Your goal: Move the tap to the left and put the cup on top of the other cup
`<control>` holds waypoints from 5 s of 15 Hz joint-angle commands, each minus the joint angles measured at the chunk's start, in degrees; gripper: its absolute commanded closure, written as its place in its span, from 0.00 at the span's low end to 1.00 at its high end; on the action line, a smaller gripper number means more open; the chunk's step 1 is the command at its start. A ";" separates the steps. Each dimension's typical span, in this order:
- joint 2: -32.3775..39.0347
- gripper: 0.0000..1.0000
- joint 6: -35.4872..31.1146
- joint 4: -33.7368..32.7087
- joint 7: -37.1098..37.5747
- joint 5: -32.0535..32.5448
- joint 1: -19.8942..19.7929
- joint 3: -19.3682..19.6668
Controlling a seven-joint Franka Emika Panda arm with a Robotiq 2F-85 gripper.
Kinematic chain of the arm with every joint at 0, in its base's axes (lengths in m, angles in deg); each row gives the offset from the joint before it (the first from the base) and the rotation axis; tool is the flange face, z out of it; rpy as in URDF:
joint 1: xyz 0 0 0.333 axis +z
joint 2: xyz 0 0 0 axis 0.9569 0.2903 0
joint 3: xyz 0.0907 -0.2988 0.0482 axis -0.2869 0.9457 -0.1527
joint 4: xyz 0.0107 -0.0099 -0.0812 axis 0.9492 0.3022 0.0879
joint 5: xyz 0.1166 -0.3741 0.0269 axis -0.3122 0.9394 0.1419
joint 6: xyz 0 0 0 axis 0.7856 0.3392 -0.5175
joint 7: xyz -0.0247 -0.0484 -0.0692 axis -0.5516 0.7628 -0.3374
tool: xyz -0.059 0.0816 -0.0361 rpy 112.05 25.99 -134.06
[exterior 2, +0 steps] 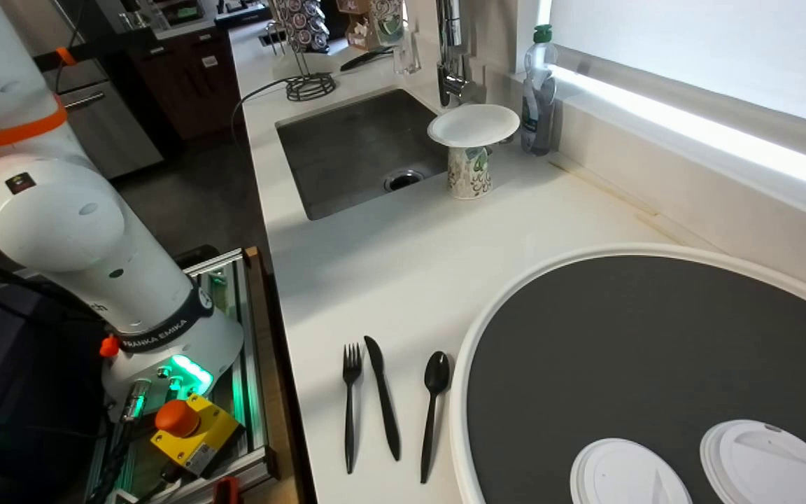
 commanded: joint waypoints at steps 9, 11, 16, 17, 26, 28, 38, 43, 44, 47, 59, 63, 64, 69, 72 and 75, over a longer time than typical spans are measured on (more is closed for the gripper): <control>-20.72 0.99 8.78 19.13 -10.31 -2.23 -10.49 0.32; -23.75 0.99 10.07 21.59 -10.17 -1.83 -12.48 0.57; -29.68 0.99 12.69 26.75 -8.03 -0.59 -17.49 0.81; -30.39 0.99 12.60 27.55 -7.88 -0.61 -18.33 0.89; -28.94 0.96 12.03 25.94 -9.03 -1.53 -19.88 0.35; -28.93 0.99 12.03 25.93 -9.03 -1.52 -19.87 0.34; -26.65 0.99 8.44 26.68 -6.86 -0.94 -23.98 2.53; -26.15 0.99 5.92 27.67 -6.14 -1.12 -25.05 3.61; -26.04 0.99 5.18 27.96 -5.87 -0.99 -25.20 3.68; -25.66 0.99 3.09 28.78 -5.29 -0.52 -25.38 3.67; -25.76 0.99 -1.69 32.12 -2.58 0.32 -27.24 4.54; -25.60 0.99 -2.67 32.83 -1.56 0.33 -27.65 4.72; -25.54 0.99 -2.85 32.93 -1.37 0.28 -27.72 4.73; -25.57 0.99 -3.33 33.36 -0.26 0.37 -27.90 4.74; -25.52 0.99 -3.43 33.75 0.30 0.31 -27.83 4.74; -25.44 0.99 -3.47 34.09 0.67 0.22 -27.78 4.75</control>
